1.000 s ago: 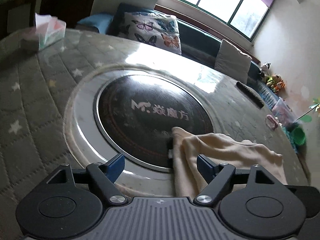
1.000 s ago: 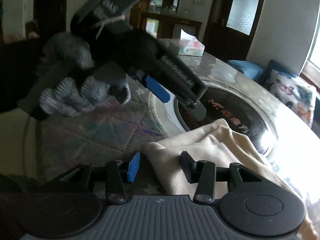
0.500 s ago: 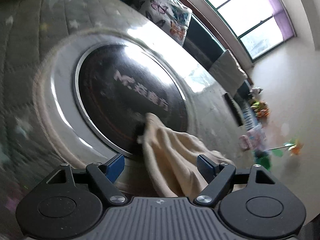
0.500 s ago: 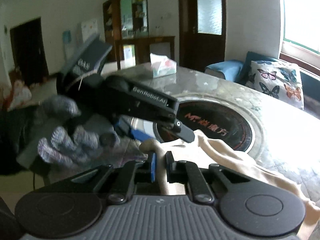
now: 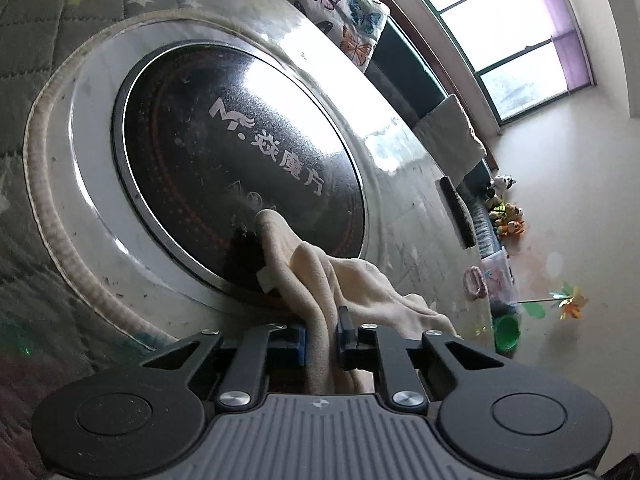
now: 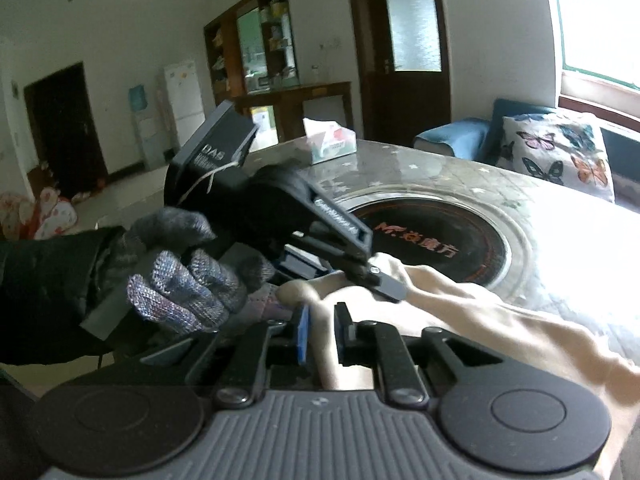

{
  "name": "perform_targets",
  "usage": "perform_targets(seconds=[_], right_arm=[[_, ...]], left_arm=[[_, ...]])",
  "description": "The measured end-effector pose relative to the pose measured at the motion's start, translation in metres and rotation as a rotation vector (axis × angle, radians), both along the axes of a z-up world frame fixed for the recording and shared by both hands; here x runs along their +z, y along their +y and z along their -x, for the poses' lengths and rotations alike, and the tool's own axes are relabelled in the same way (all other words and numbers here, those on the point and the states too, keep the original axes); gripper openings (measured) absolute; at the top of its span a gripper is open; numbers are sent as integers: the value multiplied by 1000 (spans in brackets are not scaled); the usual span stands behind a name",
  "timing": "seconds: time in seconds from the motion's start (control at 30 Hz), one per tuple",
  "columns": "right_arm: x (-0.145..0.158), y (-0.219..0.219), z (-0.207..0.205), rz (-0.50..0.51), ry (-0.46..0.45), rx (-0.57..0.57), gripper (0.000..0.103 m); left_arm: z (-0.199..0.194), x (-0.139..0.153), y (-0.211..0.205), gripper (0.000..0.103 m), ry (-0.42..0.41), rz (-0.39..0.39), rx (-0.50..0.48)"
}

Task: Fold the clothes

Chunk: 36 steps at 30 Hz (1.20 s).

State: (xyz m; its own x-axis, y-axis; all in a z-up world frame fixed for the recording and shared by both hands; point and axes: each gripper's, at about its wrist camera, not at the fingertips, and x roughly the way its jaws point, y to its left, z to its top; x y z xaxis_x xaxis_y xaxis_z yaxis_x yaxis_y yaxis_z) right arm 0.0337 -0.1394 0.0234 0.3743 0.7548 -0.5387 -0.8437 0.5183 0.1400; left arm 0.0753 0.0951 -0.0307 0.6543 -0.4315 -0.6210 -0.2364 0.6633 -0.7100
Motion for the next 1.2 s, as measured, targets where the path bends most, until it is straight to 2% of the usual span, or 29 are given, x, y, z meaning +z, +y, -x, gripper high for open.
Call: perform_targets(seconds=[0.07,0.33,0.5,0.63,0.77,0.87,0.97,1.0,1.07,1.2], right_arm=[[2,-14,-6,-17,13,-61,13],[-16,-94,-60,9,41,-464,13],[-41,-121,-89,44,92,-583,13],[-40,-135,-89,-3,106,-627,15],[-43,-141,-92,-18,131,-676,33],[-52,-144,-100,-47,184,-681,36],[-55,-142,-99,-69,195,-656,33],[-55,-139,-99,-72,198,-648,20],[-56,-135,-98,-79,204,-633,13],[-45,-145,-90,-137,191,-649,9]], left_arm=[[2,1,-3,15,-7,-20,-6],[6,-2,-2,15,-13,-60,-13],[6,1,-4,15,-18,-89,-21],[3,2,-6,15,-22,-110,-28],[2,3,-9,15,-26,-131,-33],[0,3,-11,15,-29,-146,-39],[-1,5,-15,15,-36,-175,-48],[-1,7,-16,15,-41,-187,-51],[-1,11,-19,15,-52,-206,-57],[-2,29,-29,14,-104,-240,-87]])
